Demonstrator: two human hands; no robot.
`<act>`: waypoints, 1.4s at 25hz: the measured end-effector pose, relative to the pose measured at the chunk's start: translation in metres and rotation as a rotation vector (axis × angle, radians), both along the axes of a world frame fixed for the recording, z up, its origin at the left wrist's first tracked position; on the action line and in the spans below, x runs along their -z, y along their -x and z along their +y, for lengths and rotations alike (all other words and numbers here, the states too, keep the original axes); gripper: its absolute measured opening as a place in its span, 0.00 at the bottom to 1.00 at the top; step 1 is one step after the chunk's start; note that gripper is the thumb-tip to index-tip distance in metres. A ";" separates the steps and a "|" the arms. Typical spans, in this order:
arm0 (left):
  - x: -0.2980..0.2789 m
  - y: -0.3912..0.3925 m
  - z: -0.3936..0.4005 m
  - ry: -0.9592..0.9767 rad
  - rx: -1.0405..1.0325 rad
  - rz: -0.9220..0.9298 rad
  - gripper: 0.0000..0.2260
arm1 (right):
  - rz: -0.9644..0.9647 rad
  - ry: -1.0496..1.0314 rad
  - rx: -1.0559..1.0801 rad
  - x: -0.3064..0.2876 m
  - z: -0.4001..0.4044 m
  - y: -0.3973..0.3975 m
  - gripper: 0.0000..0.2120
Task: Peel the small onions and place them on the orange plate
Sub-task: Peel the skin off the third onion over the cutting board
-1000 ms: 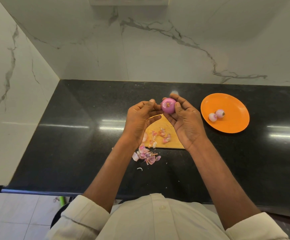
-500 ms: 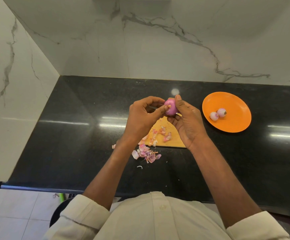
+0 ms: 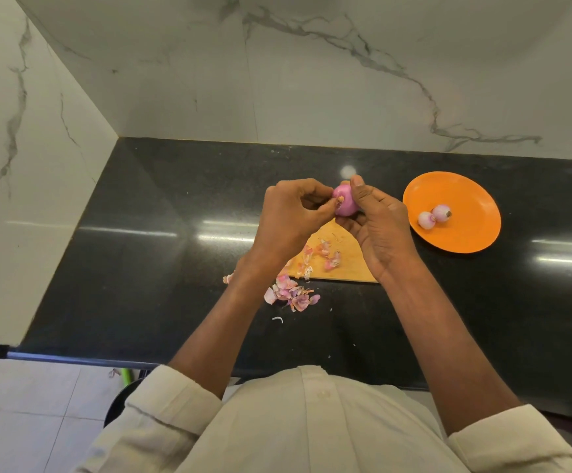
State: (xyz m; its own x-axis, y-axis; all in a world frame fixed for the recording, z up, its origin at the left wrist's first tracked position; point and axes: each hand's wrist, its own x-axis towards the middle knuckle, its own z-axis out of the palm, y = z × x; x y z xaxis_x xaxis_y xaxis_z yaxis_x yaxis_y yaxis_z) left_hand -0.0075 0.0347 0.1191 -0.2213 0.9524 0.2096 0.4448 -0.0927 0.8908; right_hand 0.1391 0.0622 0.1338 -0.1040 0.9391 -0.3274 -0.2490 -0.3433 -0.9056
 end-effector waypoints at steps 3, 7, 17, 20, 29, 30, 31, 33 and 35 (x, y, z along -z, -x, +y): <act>-0.002 -0.001 0.001 -0.009 -0.043 -0.066 0.06 | -0.024 -0.026 0.001 0.000 0.003 0.000 0.11; -0.003 -0.009 0.000 -0.073 -0.129 0.007 0.03 | -0.005 -0.036 -0.004 -0.001 0.002 0.004 0.13; -0.005 0.008 -0.009 -0.133 0.107 -0.114 0.10 | 0.037 0.010 0.022 -0.011 -0.002 0.002 0.10; -0.006 0.017 -0.005 -0.182 0.133 -0.040 0.07 | 0.044 0.024 0.022 -0.012 -0.004 0.003 0.10; -0.009 0.017 -0.007 -0.225 0.090 0.225 0.03 | 0.009 -0.031 -0.031 -0.011 -0.008 0.005 0.11; -0.008 0.016 -0.006 -0.223 0.079 0.245 0.03 | 0.007 -0.034 -0.037 -0.011 -0.009 0.005 0.11; -0.008 0.015 -0.006 -0.219 0.062 0.257 0.03 | 0.012 -0.033 -0.041 -0.011 -0.009 0.006 0.11; -0.007 0.014 -0.007 -0.202 0.023 0.230 0.03 | 0.038 -0.015 -0.027 -0.012 -0.010 0.008 0.10; -0.006 0.017 -0.010 -0.188 0.055 0.148 0.04 | 0.061 0.018 0.011 -0.014 -0.010 0.008 0.10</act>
State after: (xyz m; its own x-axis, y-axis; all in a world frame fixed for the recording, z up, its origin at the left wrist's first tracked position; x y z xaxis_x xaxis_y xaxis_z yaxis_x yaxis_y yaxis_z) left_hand -0.0243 0.0250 0.1249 -0.1242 0.9034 0.4104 0.5588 -0.2781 0.7813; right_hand 0.1313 0.0525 0.1478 -0.1144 0.9343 -0.3377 -0.3073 -0.3565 -0.8823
